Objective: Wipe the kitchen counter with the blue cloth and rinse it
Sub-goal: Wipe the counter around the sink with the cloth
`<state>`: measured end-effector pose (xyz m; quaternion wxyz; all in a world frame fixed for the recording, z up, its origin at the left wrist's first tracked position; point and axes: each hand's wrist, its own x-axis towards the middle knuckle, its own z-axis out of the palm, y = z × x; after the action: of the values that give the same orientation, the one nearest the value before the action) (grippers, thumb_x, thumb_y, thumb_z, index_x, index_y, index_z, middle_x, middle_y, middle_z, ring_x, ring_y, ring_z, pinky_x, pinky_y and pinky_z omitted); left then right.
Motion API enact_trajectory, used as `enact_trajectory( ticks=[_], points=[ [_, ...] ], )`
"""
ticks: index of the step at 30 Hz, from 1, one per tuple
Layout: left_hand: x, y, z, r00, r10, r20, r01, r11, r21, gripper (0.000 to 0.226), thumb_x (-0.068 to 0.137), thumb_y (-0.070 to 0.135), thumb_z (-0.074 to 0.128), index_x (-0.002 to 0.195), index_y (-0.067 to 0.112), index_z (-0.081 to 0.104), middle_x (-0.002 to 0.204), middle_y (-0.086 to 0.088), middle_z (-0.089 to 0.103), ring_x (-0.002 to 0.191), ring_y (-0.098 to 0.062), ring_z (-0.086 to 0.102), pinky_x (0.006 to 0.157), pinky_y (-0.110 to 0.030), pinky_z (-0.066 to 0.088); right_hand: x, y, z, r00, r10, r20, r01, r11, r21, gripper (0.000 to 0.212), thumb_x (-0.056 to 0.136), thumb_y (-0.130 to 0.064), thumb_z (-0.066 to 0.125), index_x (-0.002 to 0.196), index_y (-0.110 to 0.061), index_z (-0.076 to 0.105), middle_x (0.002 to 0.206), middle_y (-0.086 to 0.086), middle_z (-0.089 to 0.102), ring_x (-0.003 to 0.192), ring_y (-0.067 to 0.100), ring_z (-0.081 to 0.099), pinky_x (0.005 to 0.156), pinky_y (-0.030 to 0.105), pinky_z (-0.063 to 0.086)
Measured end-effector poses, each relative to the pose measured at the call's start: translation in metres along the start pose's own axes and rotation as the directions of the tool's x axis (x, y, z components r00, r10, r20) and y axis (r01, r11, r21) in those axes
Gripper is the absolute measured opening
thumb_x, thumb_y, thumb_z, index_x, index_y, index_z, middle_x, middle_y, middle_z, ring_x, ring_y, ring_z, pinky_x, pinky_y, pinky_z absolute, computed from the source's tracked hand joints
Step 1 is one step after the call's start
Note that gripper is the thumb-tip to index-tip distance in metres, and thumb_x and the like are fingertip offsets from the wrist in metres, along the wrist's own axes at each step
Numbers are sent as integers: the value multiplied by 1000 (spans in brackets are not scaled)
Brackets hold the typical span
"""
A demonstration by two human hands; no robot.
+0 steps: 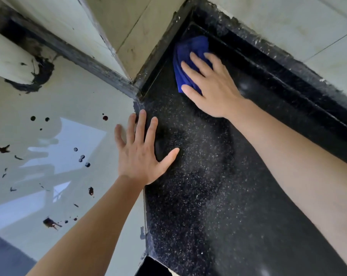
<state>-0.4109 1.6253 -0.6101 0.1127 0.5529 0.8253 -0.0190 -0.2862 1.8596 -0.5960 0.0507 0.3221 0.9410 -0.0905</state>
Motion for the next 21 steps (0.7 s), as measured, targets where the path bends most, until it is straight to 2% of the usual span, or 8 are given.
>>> enact_trajectory(
  ticks=[3, 5, 9, 12, 14, 18, 19, 21],
  points=[
    [0, -1, 0, 1000, 1, -2, -1, 1000, -4, 92, 86, 82, 29, 155, 21, 27, 165, -9, 14, 152, -31, 8, 117, -64, 8, -23, 18, 0, 994, -110, 6, 110, 994, -30, 63, 101, -54, 32, 154, -20, 35, 163, 7, 28, 140, 35, 30, 109, 49, 31],
    [0, -1, 0, 1000, 0, -3, 0, 1000, -7, 92, 86, 82, 30, 155, 21, 28, 165, -9, 15, 152, -31, 8, 117, -64, 8, -14, 26, -1, 995, -94, 17, 95, 994, -53, 64, 101, -55, 31, 155, -20, 33, 164, 8, 24, 136, 36, 33, 106, 50, 31],
    [0, 0, 1, 1000, -2, -9, 2, 1000, -6, 91, 86, 82, 30, 155, 21, 27, 165, -9, 14, 152, -31, 8, 117, -64, 9, 39, 15, -5, 992, 125, 8, -125, 991, -46, 79, 96, -72, 23, 158, -23, 24, 165, 11, 16, 145, 40, 19, 115, 52, 18],
    [0, 0, 1, 1000, 4, -15, -4, 1000, -7, 91, 87, 81, 31, 154, 21, 27, 165, -9, 15, 152, -31, 9, 117, -64, 9, 59, -8, -2, 970, 242, 15, -243, 969, 48, 90, 92, -78, 20, 159, -19, 17, 166, 13, 9, 151, 38, 3, 122, 50, 6],
    [0, 0, 0, 1000, 5, -10, -5, 1000, -4, 91, 87, 81, 30, 155, 21, 27, 165, -9, 15, 152, -30, 8, 117, -64, 8, 49, -9, -3, 972, 235, 14, -234, 962, 140, 82, 97, -70, 21, 160, -17, 14, 167, 10, 7, 153, 33, 1, 123, 47, 7],
    [1, 0, -1, 1000, 0, -3, 0, 1000, 3, 92, 86, 82, 29, 155, 20, 27, 165, -9, 15, 152, -30, 8, 117, -63, 8, 15, 18, -7, 995, 94, -22, -83, 951, 298, 60, 103, -35, 39, 157, -17, 23, 165, 6, 21, 145, 28, 21, 121, 40, 22],
    [1, 0, -1, 1000, 0, 1, 0, 1000, 3, 92, 86, 81, 29, 155, 20, 28, 165, -9, 15, 152, -30, 8, 117, -63, 7, 8, 24, -8, 997, 76, -25, -65, 956, 287, 57, 102, -32, 43, 156, -18, 27, 164, 5, 23, 141, 29, 26, 118, 40, 25],
    [0, 0, -2, 1000, -1, 4, 1, 1000, 7, 92, 87, 81, 29, 155, 20, 28, 165, -9, 15, 152, -30, 8, 117, -63, 7, 3, 31, -8, 998, 43, -48, -36, 989, 144, 55, 102, -40, 44, 153, -23, 35, 163, 6, 26, 134, 33, 33, 112, 44, 28]
  ],
)
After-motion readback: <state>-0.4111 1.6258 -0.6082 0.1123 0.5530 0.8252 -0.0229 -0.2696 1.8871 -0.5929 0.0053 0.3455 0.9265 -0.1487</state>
